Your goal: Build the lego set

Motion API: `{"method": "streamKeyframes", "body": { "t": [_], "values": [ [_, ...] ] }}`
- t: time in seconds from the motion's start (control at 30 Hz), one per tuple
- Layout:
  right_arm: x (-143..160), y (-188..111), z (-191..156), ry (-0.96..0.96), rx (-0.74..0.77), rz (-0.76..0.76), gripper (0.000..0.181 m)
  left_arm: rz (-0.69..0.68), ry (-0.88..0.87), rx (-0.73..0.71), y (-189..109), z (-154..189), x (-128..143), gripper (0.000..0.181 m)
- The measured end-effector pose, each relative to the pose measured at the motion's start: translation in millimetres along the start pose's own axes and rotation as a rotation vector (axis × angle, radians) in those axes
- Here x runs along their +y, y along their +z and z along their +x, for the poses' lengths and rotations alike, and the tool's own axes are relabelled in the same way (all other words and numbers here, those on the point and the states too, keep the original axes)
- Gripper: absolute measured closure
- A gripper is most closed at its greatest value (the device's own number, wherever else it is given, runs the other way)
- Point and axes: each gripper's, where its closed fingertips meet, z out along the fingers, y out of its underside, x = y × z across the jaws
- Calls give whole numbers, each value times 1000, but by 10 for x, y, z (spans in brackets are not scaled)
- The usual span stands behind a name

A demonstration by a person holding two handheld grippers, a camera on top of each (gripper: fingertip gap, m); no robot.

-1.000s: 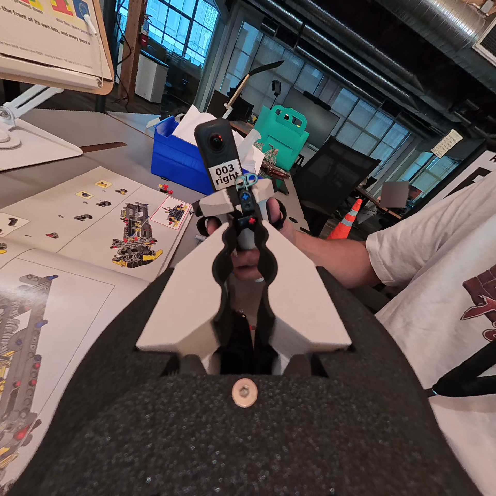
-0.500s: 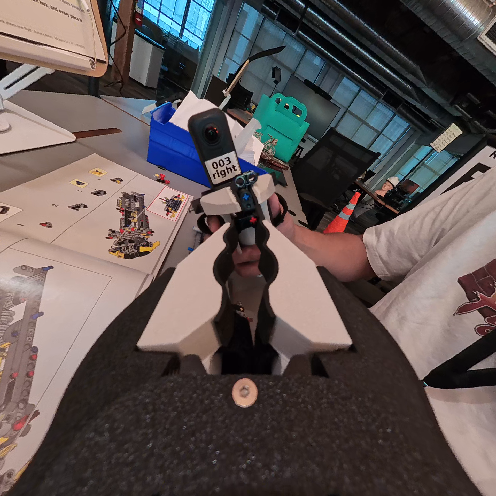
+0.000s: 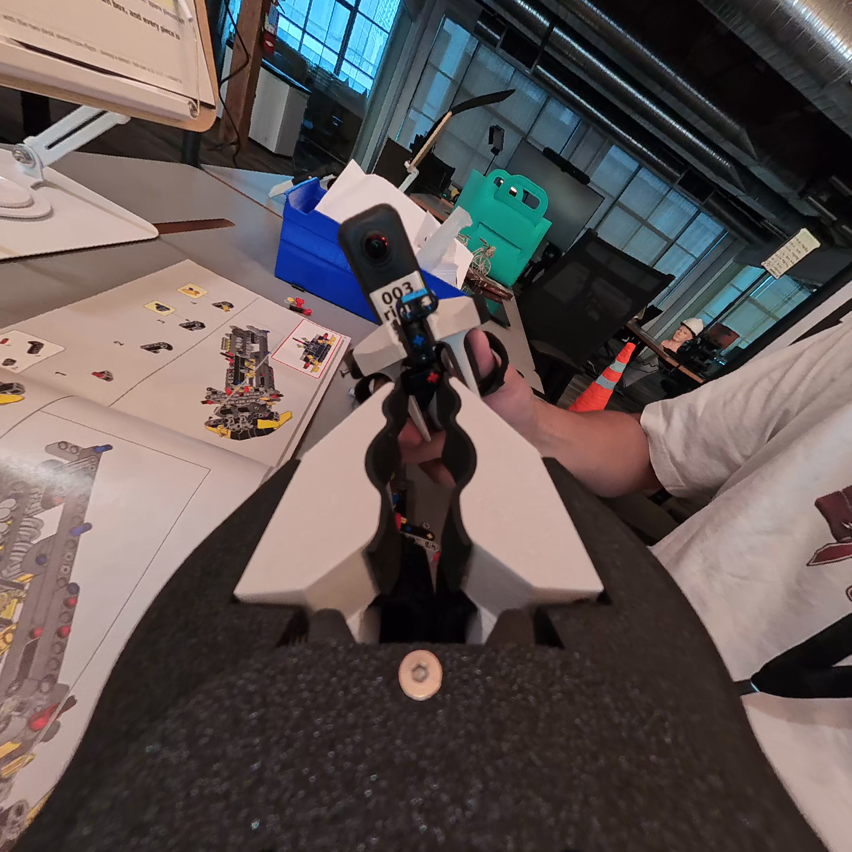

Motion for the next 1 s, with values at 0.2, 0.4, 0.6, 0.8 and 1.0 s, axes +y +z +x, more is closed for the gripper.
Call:
{"method": "streamKeyframes", "body": {
  "t": [0.2,0.4,0.6,0.8,1.0],
  "values": [
    [-5,-5,-25,-24,5,13,176,6,33,-13,9,12,-16,170],
    [-105,-70,-96,-102,35,8,176,-55,114,-90,-79,-62,9,160],
    [13,-403,-312,-475,287,-167,175,-298,422,-125,-413,387,505,151],
    [645,-858,-240,-528,444,-201,175,-651,335,-140,-514,699,1484,157],
    [593,-1020,-318,-527,469,-135,175,-662,212,-393,-407,633,1629,160]
  ]
}}
